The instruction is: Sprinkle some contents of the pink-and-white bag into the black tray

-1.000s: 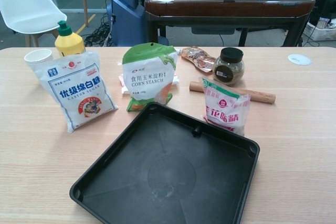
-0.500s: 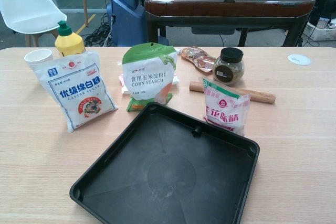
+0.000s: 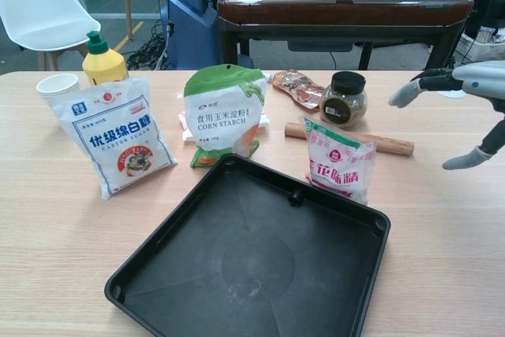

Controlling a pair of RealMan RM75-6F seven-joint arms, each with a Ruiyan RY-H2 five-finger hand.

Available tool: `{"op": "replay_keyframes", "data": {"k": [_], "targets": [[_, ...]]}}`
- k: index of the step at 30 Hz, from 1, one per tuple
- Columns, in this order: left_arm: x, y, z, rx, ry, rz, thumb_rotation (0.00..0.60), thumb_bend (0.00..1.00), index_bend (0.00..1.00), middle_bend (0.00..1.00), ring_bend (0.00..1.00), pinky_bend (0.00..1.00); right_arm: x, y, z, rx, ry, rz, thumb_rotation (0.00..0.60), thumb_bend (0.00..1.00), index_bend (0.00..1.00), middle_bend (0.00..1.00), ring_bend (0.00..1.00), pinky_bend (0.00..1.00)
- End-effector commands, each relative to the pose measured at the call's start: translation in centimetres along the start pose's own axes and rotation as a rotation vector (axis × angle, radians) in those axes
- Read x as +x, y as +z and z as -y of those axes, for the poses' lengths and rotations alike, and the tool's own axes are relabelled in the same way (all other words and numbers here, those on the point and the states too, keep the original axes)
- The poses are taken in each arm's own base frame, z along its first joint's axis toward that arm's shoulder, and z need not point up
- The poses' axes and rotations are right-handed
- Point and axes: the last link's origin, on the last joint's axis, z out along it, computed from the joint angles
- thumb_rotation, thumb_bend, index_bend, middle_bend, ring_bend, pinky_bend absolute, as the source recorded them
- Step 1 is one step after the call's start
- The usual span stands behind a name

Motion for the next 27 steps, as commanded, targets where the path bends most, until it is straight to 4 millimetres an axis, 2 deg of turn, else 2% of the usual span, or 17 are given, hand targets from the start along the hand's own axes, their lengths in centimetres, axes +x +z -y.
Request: {"op": "replay_keyframes", "data": {"k": [1, 7, 18, 23, 27], "targets": [[0.0, 0.0, -0.1, 0.001, 0.003, 0.001, 0.6, 0.25, 0.1, 0.11, 0.15, 0.06, -0.9, 1.4, 0.5, 0.039, 0.004, 0.023, 0.6, 0.07, 0.17, 0.19, 0.06, 0.1], [0.2, 0.1, -0.4, -0.002, 0.012, 0.001, 0.6, 0.25, 0.1, 0.11, 0.15, 0.06, -1.7, 3.3, 1.4, 0.078, 0.018, 0.044, 0.6, 0.06, 0.15, 0.16, 0.04, 0.09], [0.3, 0.1, -0.4, 0.005, 0.02, 0.004, 0.6, 0.25, 0.1, 0.11, 0.15, 0.06, -2.6, 6.9, 3.1, 0.119, 0.05, 0.088, 0.6, 0.06, 0.13, 0.15, 0.04, 0.09], [0.3, 0.1, -0.4, 0.01, 0.022, 0.003, 0.6, 0.25, 0.1, 0.11, 0.15, 0.06, -3.0, 8.1, 3.8, 0.137, 0.05, 0.127, 0.6, 0.1, 0.13, 0.15, 0.04, 0.09], [0.4, 0.0, -0.2, 0.016, 0.023, 0.001, 0.6, 0.25, 0.1, 0.11, 0.15, 0.06, -3.1, 8.7, 4.0, 0.143, 0.064, 0.15, 0.6, 0.18, 0.13, 0.18, 0.04, 0.09]]}}
